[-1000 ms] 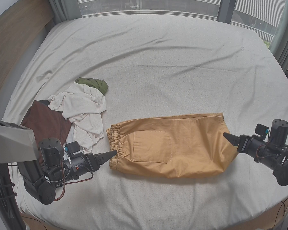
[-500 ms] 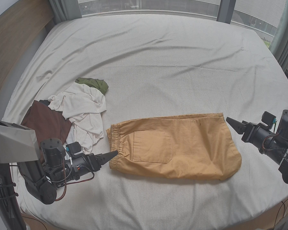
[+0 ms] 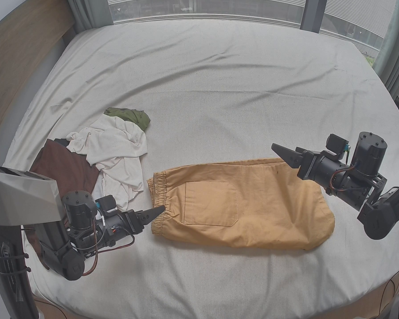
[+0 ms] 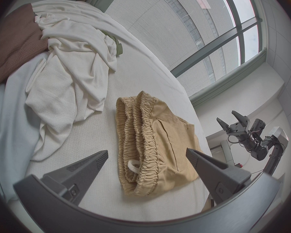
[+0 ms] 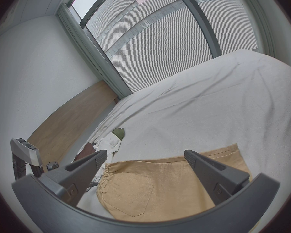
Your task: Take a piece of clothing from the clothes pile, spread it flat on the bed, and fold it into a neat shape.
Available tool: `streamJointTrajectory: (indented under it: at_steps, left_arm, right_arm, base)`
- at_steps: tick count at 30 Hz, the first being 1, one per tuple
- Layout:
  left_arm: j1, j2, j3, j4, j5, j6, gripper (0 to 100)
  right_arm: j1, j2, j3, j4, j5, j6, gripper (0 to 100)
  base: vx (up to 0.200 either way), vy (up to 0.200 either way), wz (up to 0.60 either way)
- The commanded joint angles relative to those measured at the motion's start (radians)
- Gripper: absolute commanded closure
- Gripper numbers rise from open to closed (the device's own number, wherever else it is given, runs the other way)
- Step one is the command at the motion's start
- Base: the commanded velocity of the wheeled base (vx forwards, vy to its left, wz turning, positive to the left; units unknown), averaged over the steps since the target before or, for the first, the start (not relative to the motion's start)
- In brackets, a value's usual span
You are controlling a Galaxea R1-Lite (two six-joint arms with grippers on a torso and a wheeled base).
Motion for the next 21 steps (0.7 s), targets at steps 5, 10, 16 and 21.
streamJointTrajectory:
  at_steps: [5, 10, 16, 21]
  left_arm:
    - [-0.002, 0.031, -0.050, -0.001, 0.022, -0.002, 0]
    - [-0.016, 0.055, -0.101, 0.001, 0.025, 0.000, 0]
    - [-0.022, 0.090, -0.161, 0.001, 0.064, -0.004, 0]
    - [-0.033, 0.123, -0.180, 0.001, 0.065, -0.002, 0]
  right_arm:
    - [-0.010, 0.021, 0.007, -0.006, 0.035, 0.025, 0]
    - [-0.005, 0.021, 0.005, -0.006, 0.035, 0.025, 0]
    - [-0.005, 0.024, 0.013, -0.023, 0.035, 0.025, 0]
    - [-0.005, 0.027, 0.013, -0.028, 0.035, 0.025, 0]
  base:
    - [0.000, 0.000, 0.00]
    - [0.000, 0.000, 0.00]
    - [0.000, 0.000, 0.00]
    - [0.000, 0.000, 0.00]
